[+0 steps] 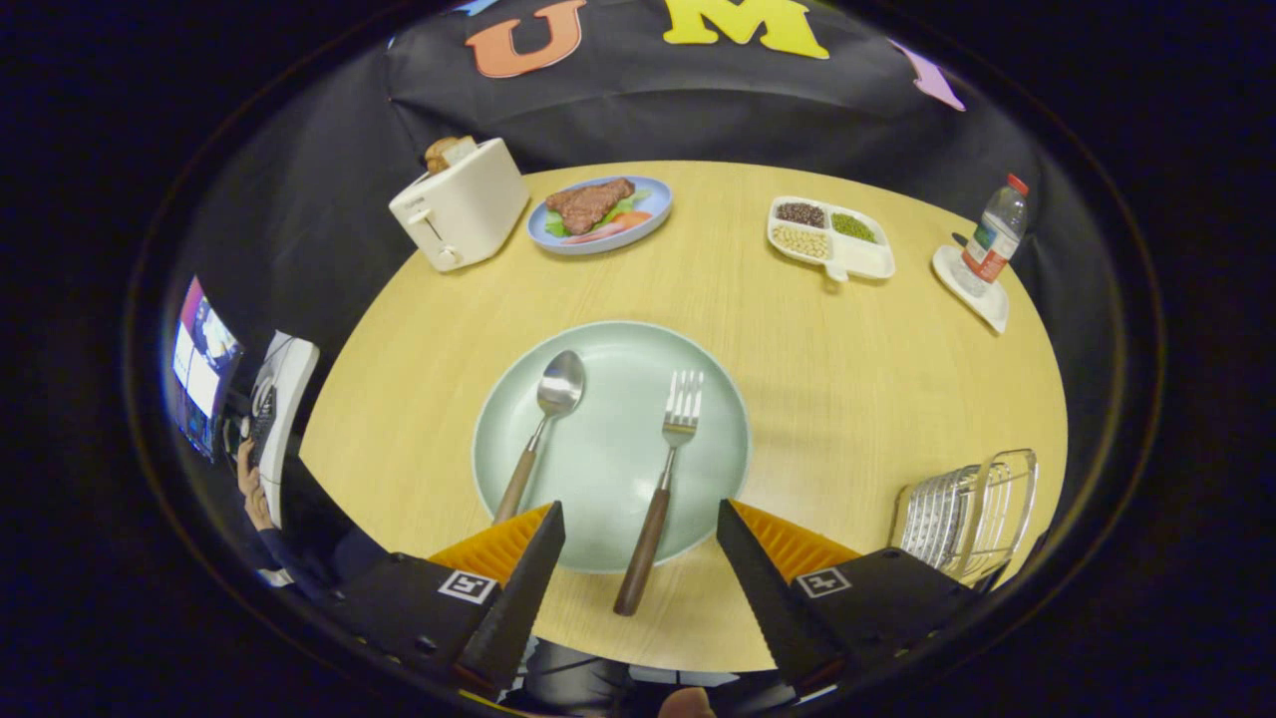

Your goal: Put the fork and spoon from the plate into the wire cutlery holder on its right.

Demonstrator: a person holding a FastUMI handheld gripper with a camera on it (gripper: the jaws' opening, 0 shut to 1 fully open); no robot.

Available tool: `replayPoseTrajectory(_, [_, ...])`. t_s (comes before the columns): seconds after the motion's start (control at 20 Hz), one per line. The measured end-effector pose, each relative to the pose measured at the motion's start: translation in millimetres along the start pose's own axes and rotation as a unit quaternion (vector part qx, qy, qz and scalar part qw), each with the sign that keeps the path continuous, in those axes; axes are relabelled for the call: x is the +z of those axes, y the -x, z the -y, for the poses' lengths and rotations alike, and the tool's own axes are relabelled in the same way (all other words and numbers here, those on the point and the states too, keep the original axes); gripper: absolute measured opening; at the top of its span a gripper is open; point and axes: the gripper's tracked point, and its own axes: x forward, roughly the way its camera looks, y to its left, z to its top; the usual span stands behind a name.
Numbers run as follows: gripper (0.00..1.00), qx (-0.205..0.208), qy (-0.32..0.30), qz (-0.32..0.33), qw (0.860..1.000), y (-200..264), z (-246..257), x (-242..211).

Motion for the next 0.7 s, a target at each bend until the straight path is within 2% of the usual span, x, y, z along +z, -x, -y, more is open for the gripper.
replayPoseTrajectory(0.3, [0.91,-0.024,-0.008,-0.026,0.999,-30.1,-3.3,-2.4])
replayPoseTrajectory(0.65, [0.35,-0.056,-0.024,-0.056,0.997,-47.8,11.8,-13.5])
replayPoseTrajectory(0.7, [0.23,-0.057,-0.030,-0.048,0.997,-48.6,12.8,-10.4])
